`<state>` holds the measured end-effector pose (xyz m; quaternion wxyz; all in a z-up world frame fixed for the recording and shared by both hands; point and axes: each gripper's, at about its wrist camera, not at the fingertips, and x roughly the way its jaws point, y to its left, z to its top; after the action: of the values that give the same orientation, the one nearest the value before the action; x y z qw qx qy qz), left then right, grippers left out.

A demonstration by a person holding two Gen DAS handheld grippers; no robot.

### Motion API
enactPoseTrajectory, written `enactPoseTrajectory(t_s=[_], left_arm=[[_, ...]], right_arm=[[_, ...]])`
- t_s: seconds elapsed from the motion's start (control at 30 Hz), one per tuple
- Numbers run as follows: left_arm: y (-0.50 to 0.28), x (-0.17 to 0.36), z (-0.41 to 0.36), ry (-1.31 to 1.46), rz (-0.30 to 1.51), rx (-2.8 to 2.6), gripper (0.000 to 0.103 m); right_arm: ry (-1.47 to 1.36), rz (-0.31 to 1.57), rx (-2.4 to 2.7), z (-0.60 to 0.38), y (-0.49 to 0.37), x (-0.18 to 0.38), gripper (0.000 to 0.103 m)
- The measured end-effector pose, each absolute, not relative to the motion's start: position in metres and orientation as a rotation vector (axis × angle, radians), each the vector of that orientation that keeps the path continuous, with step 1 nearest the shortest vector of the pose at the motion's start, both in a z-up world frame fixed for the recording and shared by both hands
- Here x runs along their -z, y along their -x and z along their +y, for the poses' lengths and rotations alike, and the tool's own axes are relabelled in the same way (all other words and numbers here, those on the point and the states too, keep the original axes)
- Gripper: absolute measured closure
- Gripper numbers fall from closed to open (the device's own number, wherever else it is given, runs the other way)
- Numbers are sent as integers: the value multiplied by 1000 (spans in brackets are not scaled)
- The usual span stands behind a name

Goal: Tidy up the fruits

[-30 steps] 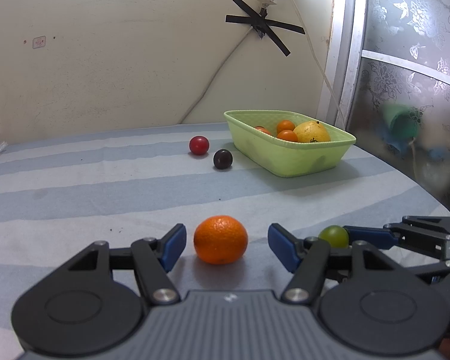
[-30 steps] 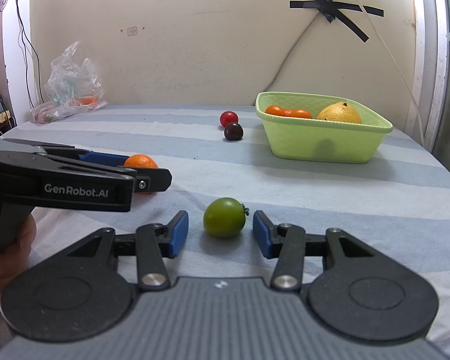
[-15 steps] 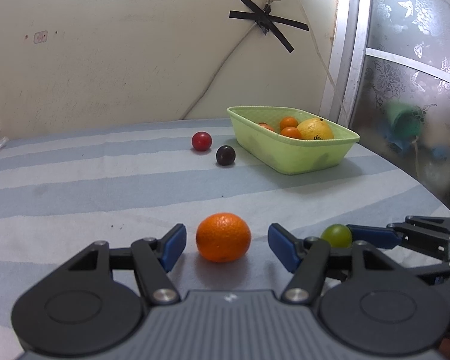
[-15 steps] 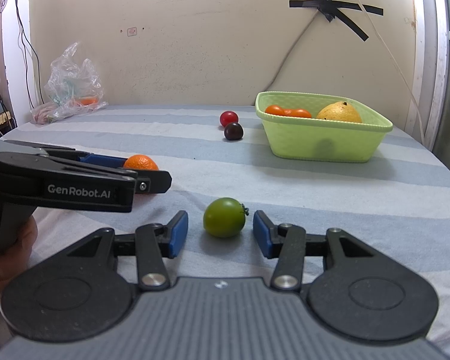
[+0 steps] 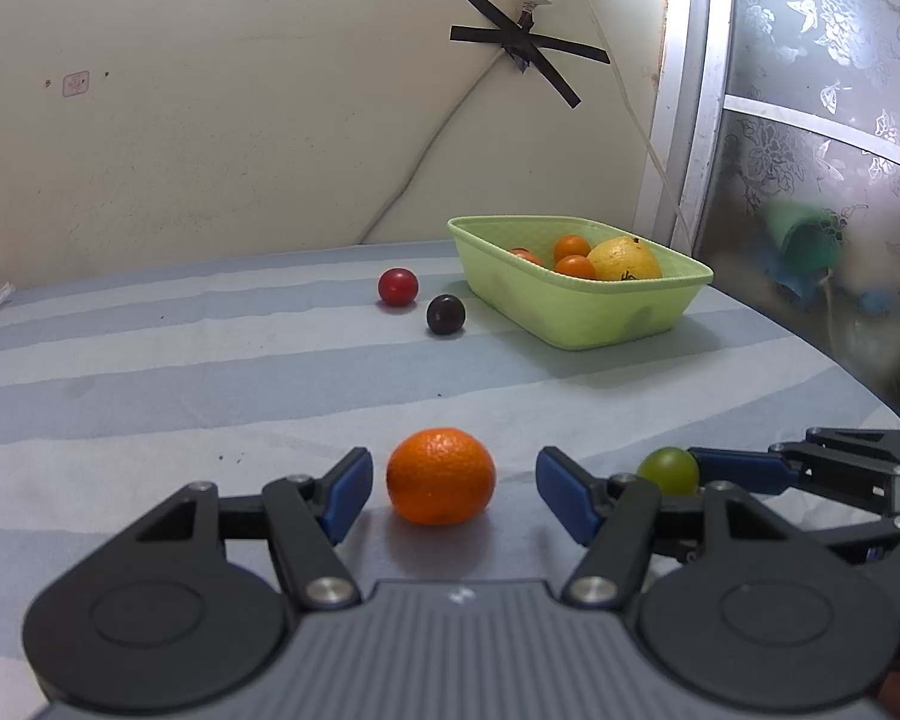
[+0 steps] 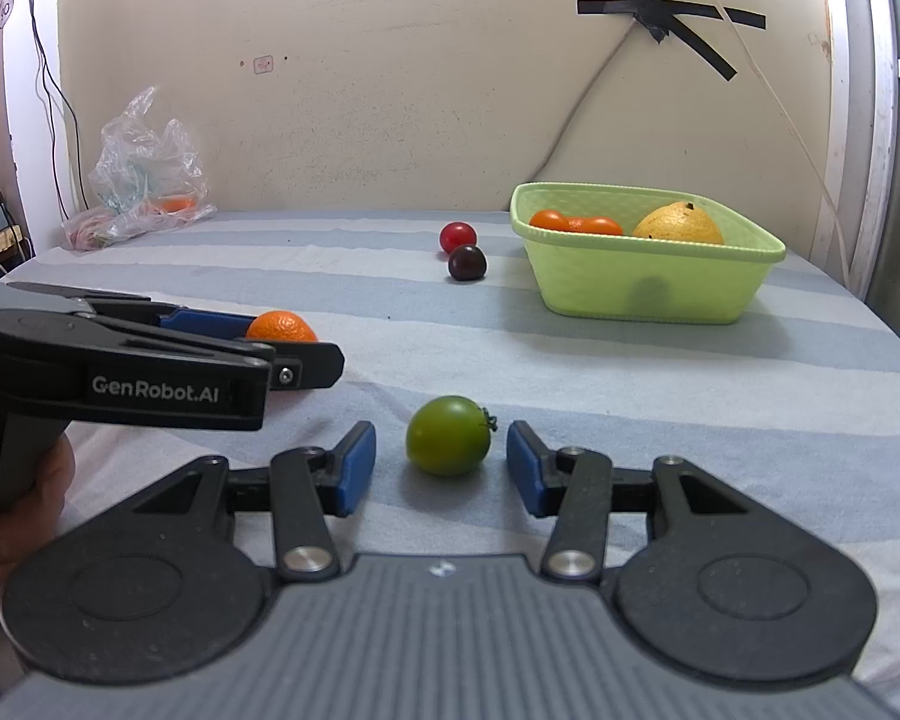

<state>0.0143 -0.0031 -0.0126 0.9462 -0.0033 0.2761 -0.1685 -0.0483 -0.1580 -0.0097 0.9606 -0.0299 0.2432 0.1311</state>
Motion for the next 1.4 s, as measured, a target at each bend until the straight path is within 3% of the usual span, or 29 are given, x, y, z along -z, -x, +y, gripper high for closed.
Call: enactPoseTrajectory(t_s=[1.4], left_arm=[[-12,11,-7,-3,558,358,42]], right_arm=[[57,490,-270,-158,50,10,51]])
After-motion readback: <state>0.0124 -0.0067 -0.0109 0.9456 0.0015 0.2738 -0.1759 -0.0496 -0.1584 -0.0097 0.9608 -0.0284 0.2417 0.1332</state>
